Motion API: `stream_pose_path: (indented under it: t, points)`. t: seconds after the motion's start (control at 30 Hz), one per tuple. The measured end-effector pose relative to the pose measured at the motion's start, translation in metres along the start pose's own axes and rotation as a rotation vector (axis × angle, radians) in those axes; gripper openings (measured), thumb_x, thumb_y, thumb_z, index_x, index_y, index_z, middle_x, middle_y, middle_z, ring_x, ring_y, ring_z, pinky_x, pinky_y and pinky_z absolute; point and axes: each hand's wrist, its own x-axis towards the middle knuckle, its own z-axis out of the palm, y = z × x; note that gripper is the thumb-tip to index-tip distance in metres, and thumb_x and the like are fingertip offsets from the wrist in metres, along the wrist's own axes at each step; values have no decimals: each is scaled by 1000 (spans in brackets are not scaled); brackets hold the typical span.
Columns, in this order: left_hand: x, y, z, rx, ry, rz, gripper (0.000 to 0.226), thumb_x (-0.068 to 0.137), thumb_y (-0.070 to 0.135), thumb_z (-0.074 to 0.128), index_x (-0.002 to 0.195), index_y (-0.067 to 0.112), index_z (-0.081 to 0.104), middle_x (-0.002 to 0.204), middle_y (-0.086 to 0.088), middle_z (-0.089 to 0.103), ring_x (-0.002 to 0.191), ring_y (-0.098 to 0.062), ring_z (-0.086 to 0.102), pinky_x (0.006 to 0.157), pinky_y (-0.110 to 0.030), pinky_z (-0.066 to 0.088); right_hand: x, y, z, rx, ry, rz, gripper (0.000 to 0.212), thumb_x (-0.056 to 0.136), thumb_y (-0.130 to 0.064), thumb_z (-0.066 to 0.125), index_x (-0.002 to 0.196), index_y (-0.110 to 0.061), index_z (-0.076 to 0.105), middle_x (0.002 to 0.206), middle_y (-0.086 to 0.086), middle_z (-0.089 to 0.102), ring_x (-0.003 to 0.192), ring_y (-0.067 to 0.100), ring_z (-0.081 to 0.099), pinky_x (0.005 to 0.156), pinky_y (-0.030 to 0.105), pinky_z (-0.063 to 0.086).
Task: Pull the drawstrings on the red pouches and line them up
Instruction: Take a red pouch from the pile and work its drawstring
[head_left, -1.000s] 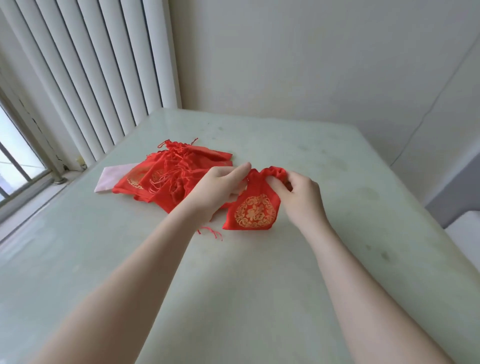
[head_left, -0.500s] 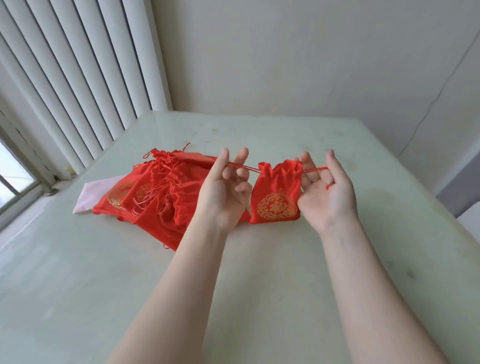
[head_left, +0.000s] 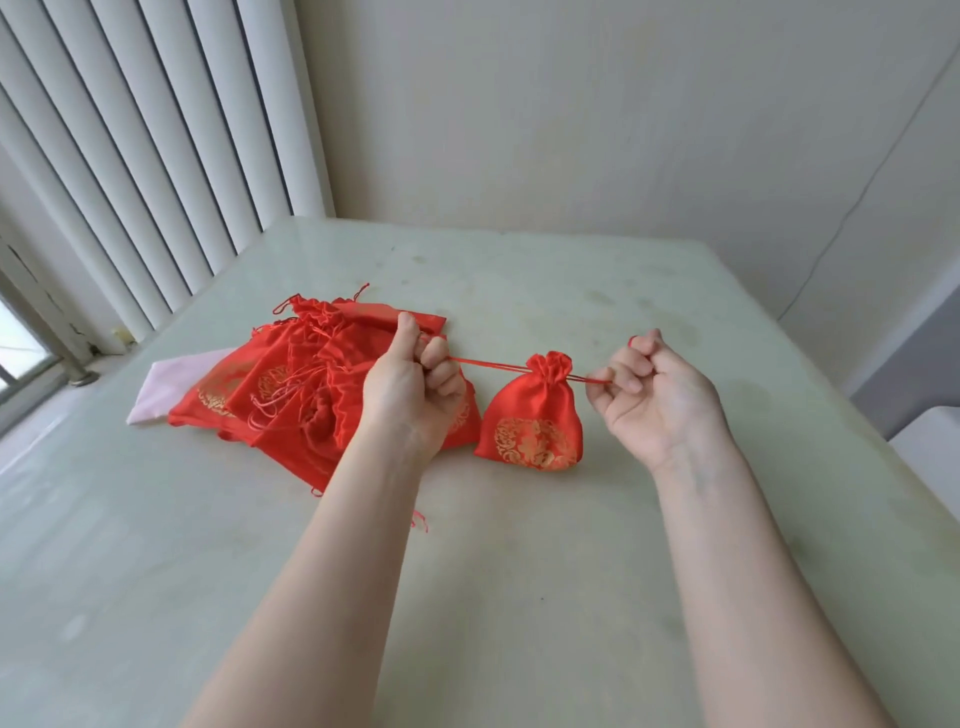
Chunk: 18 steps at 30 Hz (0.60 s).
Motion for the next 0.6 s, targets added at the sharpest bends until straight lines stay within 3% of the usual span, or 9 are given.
stream_pose_path:
  t: [0.13,0.23,0.33,0.43,0.53,0.6]
  points:
    - [-6,9,12,14,-157,126,40,100,32,31,64,17,36,53,5,47,47,-8,42,50,-17,38,-8,-5,15,2,-150,-195,34,100,-26,33,68,-19,42,50,-9,33,41,7,26,45,17,34]
    - [-8,13,15,155,-159,235,38,101,29,32,66,16,39,57,3,52,52,-11,48,53,-20,43,-11,-4,20,-174,-196,-296,32,99,-23,34,71,-15,45,50,-8,37,42,7,26,42,17,24]
    - [-6,4,4,327,-20,117,35,100,27,37,67,17,43,58,2,52,48,-9,49,47,-17,43,-9,15,9,-567,-138,-154,31,99,-16,38,73,-11,54,52,-5,42,36,1,29,36,13,19]
    - [-11,-7,-10,479,16,-68,29,98,21,39,71,17,48,58,4,56,44,-6,49,47,-16,41,-15,41,-4,-1073,-97,-43,29,96,-15,46,72,-12,63,60,1,47,38,3,41,38,13,31]
    - [-24,-11,-16,614,-33,-47,23,96,17,43,75,17,54,59,7,63,47,-6,48,53,-19,37,-29,58,-10,-1106,-141,-18,25,91,-18,56,77,-1,67,63,6,54,49,9,48,49,21,36]
    - [-33,-9,-16,643,-51,0,22,94,15,45,77,15,58,65,4,65,50,-7,47,54,-19,38,-40,62,-9,-1083,-203,10,24,88,-20,61,74,-2,66,55,0,55,46,8,47,47,19,36]
